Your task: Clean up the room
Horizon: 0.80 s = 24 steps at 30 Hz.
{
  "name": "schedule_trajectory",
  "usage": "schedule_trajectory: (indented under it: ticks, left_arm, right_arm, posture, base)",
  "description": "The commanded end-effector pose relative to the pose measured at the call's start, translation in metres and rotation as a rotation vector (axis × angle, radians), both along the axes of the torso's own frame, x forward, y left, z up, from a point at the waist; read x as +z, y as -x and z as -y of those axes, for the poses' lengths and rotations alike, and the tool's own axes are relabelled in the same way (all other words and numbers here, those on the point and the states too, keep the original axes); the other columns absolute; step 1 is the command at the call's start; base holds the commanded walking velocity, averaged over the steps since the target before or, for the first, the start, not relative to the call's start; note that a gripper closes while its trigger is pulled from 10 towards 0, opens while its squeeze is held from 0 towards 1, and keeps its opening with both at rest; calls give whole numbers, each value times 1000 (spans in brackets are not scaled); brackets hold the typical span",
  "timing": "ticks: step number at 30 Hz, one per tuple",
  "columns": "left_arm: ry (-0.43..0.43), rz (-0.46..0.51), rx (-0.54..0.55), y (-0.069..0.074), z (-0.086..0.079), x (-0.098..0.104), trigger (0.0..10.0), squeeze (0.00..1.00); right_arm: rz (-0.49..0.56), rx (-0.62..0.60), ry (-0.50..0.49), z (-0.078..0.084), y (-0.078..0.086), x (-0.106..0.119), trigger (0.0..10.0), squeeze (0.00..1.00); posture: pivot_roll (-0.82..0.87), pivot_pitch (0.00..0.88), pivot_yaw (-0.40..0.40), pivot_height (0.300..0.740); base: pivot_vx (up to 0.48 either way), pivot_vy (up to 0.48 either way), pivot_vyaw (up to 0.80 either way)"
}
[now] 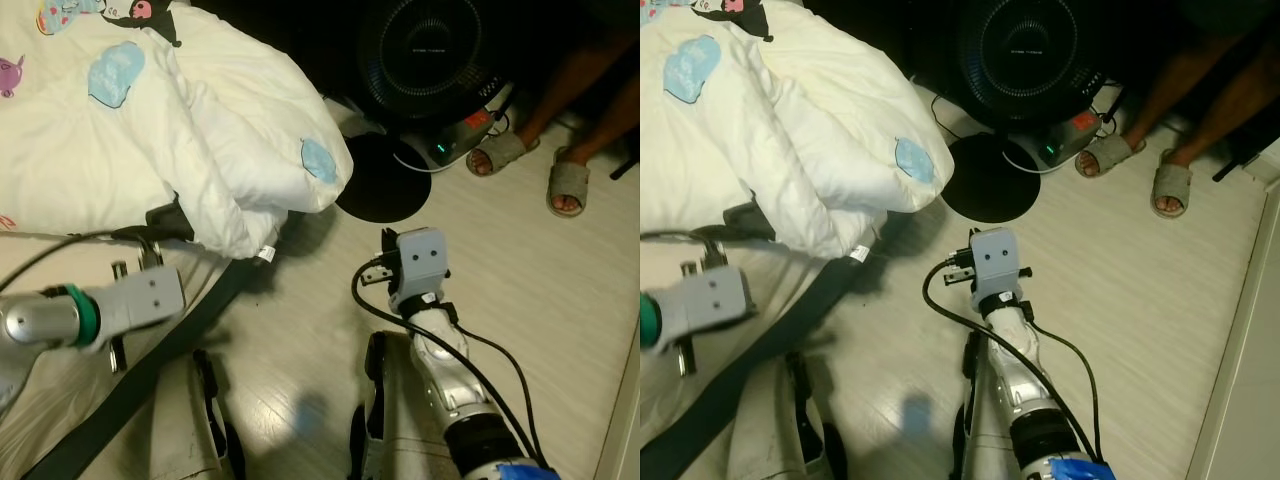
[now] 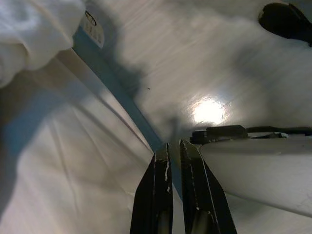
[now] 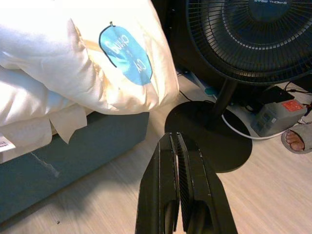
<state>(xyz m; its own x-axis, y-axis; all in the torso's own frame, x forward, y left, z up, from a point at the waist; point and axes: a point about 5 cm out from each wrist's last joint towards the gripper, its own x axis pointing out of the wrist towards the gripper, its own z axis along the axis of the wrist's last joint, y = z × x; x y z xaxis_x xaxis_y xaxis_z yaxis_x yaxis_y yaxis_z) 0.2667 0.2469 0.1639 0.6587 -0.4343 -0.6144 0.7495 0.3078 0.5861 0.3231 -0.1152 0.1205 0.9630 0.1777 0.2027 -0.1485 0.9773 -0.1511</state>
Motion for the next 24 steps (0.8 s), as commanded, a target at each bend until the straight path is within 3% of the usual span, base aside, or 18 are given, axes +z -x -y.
schedule_trajectory:
  ticks: [1,2,4,6,7,8,9,10,11,12,14,15,16,18,19,22,23,24]
  left_arm:
    - [-3,-16,-7,3,3,-10,10000,298]
    - [24,-2,16,0,6,-11,10000,1000]
    - [60,23,25,-4,10,-9,10000,1000]
    - [171,113,70,-18,19,8,10000,1000]
    - [171,113,70,-18,19,8,10000,1000]
    - [242,180,89,-28,25,25,10000,1000]
    - [242,180,89,-28,25,25,10000,1000]
    - [320,282,112,-43,33,49,10000,1000]
    - [320,282,112,-43,33,49,10000,1000]
    - [370,362,126,-53,39,68,10000,1000]
    - [370,362,126,-53,39,68,10000,1000]
    - [421,457,158,-67,45,89,10000,1000]
    - [421,457,158,-67,45,89,10000,1000]
    - [436,620,230,-98,50,124,10000,1000]
    - [436,620,230,-98,50,124,10000,1000]
    - [380,669,241,-116,57,135,10000,1000]
    - [326,685,258,-124,58,135,10000,1000]
    - [243,694,273,-132,59,133,10000,0]
  right_arm:
    - [-36,-6,3,3,4,-10,10000,0]
    - [-36,-6,4,4,4,-10,10000,0]
    - [-35,-6,5,4,4,-10,10000,0]
    - [-35,-7,5,4,4,-10,10000,0]
    - [-35,-7,5,4,4,-10,10000,0]
    - [-35,-7,5,4,4,-10,10000,0]
    - [-35,-7,5,4,4,-10,10000,0]
    - [-36,-5,4,4,4,-10,10000,0]
    - [-36,-5,4,4,4,-10,10000,0]
    - [-36,-4,3,3,4,-10,10000,0]
    - [-36,-4,3,3,4,-10,10000,0]
    - [-37,0,2,1,4,-10,10000,0]
    - [-37,0,2,1,4,-10,10000,0]
    - [-36,5,-1,-2,4,-10,10000,0]
    - [-36,5,-1,-2,4,-10,10000,0]
    - [-37,-1,-1,1,6,-11,10000,0]
    - [-39,-6,0,2,7,-12,10000,0]
    - [-41,-12,2,4,9,-13,10000,0]
  posture:
    - [2,271,-6,527]
    - [-2,271,-9,527]
    - [-3,271,-8,527]
    - [-3,271,-8,527]
    - [-3,271,-8,527]
    - [1,273,-8,527]
    - [1,273,-8,527]
    - [4,275,-10,527]
    - [4,275,-10,527]
    - [4,276,-11,527]
    - [4,276,-11,527]
    - [3,277,-12,527]
    - [3,277,-12,527]
    - [-10,280,-7,527]
    - [-10,280,-7,527]
    - [-20,288,-1,527]
    - [-27,290,2,527]
    - [-33,292,8,527]
  base:
    - [0,0,0]
    - [0,0,0]
    - [0,0,0]
    - [0,0,0]
    - [0,0,0]
    - [0,0,0]
    - [0,0,0]
    - [0,0,0]
    - [0,0,0]
    - [0,0,0]
    - [0,0,0]
    - [0,0,0]
    - [0,0,0]
    - [0,0,0]
    - [0,0,0]
    - [0,0,0]
    - [0,0,0]
    - [0,0,0]
